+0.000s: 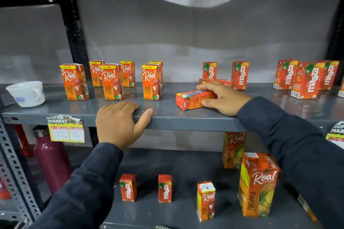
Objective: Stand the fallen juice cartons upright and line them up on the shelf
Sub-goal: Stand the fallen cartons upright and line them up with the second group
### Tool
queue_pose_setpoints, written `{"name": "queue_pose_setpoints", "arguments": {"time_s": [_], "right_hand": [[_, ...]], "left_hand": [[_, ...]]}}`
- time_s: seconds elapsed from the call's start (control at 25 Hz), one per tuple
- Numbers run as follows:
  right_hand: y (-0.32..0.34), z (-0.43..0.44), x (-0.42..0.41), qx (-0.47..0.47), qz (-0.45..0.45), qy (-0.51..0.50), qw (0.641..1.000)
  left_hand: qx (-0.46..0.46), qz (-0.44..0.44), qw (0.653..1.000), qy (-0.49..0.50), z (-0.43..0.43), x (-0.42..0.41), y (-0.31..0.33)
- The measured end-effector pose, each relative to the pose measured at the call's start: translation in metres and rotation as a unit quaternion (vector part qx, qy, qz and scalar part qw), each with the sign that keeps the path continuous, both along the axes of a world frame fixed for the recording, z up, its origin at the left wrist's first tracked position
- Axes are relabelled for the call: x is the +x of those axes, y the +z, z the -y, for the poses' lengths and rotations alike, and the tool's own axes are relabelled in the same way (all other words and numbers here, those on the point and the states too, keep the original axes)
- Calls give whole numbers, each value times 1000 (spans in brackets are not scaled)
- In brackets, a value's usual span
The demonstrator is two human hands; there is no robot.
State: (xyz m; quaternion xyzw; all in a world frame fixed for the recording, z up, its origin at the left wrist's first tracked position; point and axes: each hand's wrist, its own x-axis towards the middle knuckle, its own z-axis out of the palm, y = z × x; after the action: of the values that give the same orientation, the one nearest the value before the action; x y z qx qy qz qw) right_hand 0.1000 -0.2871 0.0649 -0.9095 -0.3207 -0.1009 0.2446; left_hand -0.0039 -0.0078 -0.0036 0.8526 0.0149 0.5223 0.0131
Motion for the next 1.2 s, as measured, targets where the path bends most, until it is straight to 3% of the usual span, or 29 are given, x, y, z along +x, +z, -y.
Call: {"name": "queue_pose_setpoints", "arguments": {"time_s": [0.36, 0.44, 0.48, 0.52, 0.6, 0.68, 0.72, 0.76, 0.88, 1.04, 1.2], "right_hand": [[-1, 1, -11, 52, 43, 21, 998], [1, 2, -16, 139, 49, 24, 989], [4, 2, -19, 226, 37, 30, 973], [7, 2, -22, 337, 8, 41, 941], [16, 2, -30, 563, -130, 87, 812], [21, 5, -36, 677, -289, 135, 663], [22, 7, -40, 693, -328, 149, 625], [21, 8, -43, 688, -336, 158, 623], [17, 1, -52, 628, -307, 164, 696], [15, 6, -57, 585, -301, 167, 734], [11, 8, -57, 496, -243, 115, 826]], "left_hand": [[-3, -10, 1000, 10, 1, 0, 0], [-1, -12, 1000, 10, 2, 0, 1], [0, -13, 1000, 10, 2, -1, 1], [1, -13, 1000, 11, 2, -1, 1], [0, -13, 1000, 14, 2, 0, 1], [3, -15, 1000, 16, 2, 0, 1], [5, -17, 1000, 15, 3, 0, 1], [5, -16, 1000, 15, 2, 0, 1], [1, -12, 1000, 17, 0, 0, 0], [0, -15, 1000, 13, 1, -1, 1], [3, -14, 1000, 6, 2, -2, 1]]}}
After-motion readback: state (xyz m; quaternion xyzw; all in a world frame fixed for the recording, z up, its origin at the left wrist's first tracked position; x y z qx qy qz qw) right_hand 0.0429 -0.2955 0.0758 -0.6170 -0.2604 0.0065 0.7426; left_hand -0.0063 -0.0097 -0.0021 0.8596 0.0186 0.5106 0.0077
